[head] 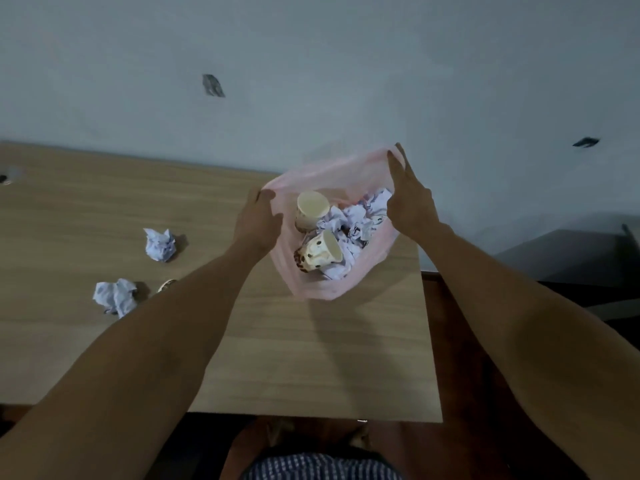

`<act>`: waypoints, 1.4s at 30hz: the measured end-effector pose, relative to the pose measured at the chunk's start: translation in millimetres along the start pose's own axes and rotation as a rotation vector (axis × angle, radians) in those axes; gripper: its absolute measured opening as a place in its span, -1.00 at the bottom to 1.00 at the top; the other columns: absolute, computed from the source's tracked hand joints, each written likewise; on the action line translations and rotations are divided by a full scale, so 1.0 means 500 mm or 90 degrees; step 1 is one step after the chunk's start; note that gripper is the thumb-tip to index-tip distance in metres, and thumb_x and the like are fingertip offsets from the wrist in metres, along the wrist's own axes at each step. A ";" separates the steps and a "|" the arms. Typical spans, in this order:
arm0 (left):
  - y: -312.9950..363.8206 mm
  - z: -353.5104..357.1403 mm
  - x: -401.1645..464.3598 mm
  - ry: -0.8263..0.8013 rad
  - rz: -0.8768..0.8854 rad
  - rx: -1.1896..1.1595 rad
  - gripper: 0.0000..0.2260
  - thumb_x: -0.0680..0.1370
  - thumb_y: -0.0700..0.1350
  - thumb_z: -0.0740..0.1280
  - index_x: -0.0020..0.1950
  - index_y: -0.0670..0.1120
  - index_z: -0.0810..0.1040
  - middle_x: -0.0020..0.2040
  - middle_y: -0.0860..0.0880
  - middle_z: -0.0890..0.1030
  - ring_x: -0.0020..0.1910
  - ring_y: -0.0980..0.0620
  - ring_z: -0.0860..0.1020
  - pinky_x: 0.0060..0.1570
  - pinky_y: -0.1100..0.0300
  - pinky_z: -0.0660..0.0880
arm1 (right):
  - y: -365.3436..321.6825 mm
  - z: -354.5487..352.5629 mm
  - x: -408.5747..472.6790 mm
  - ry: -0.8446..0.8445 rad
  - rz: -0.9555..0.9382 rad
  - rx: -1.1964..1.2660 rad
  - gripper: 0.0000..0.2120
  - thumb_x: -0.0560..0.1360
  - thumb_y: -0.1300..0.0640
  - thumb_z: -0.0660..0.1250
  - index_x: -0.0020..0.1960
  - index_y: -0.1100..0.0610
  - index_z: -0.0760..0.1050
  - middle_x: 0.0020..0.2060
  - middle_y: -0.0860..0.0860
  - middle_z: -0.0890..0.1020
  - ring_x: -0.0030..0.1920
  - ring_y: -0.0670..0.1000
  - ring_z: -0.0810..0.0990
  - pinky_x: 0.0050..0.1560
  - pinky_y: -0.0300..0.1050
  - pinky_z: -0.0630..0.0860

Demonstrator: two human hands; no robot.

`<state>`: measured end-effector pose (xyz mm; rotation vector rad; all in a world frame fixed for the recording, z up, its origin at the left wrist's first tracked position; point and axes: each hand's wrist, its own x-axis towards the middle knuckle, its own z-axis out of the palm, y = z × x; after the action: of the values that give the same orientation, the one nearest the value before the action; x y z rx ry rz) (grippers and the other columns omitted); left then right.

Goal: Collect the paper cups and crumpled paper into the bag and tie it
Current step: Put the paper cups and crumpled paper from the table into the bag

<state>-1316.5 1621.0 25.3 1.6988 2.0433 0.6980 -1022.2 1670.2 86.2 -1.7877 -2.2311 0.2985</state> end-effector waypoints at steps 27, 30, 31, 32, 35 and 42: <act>-0.330 -0.233 -0.163 0.052 -0.058 0.039 -0.65 0.44 0.03 0.38 0.15 -0.08 0.42 0.24 -0.10 0.39 -0.03 -0.24 0.56 -0.06 -0.11 0.54 | -0.307 0.175 0.099 -0.066 -0.154 0.038 -0.04 0.44 0.54 0.23 0.67 0.08 -0.15 0.64 -0.08 -0.23 0.06 0.32 0.61 -0.09 0.16 0.60; -0.340 -0.213 -0.221 -0.097 -0.081 0.136 -0.39 0.36 0.37 0.38 0.22 0.00 0.42 0.23 -0.08 0.44 0.22 -0.19 0.47 0.12 -0.12 0.51 | -0.319 0.171 0.088 -0.069 -0.143 0.047 -0.04 0.44 0.53 0.21 0.67 0.05 -0.15 0.64 -0.10 -0.22 0.15 0.32 0.58 0.01 0.15 0.57; -0.345 -0.203 -0.237 -0.157 -0.090 0.166 -0.31 0.33 0.43 0.38 0.28 0.04 0.40 0.28 -0.08 0.43 0.30 -0.18 0.42 0.18 -0.13 0.49 | -0.322 0.172 0.085 -0.071 -0.138 0.050 -0.04 0.44 0.53 0.21 0.67 0.04 -0.15 0.64 -0.11 -0.21 0.16 0.30 0.58 0.03 0.14 0.55; -0.349 -0.193 -0.251 -0.199 -0.106 0.186 -0.26 0.30 0.47 0.38 0.32 0.07 0.38 0.32 -0.07 0.42 0.34 -0.19 0.40 0.21 -0.14 0.47 | -0.326 0.173 0.081 -0.074 -0.136 0.053 -0.04 0.45 0.52 0.20 0.67 0.03 -0.15 0.64 -0.11 -0.21 0.15 0.29 0.58 0.04 0.12 0.55; -0.363 -0.162 -0.279 -0.231 -0.130 0.204 -0.27 0.24 0.41 0.39 0.30 0.12 0.37 0.32 -0.07 0.39 0.36 -0.22 0.41 0.27 -0.15 0.44 | -0.330 0.181 0.069 -0.082 -0.141 0.049 -0.03 0.44 0.52 0.20 0.66 0.02 -0.17 0.64 -0.11 -0.22 0.10 0.29 0.59 -0.01 0.10 0.57; -0.310 -0.194 -0.266 -0.127 0.084 0.116 -0.46 0.44 0.36 0.35 0.22 0.00 0.45 0.11 -0.03 0.50 0.00 -0.09 0.54 -0.07 0.05 0.48 | -0.319 0.192 0.047 -0.093 -0.150 0.043 -0.04 0.46 0.50 0.19 0.66 -0.01 -0.18 0.64 -0.12 -0.23 -0.20 0.27 0.56 -0.25 0.08 0.56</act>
<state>-1470.3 1456.3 7.6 1.9342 1.9185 0.3726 -1205.9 1658.9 48.8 -1.4940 -2.4708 0.4628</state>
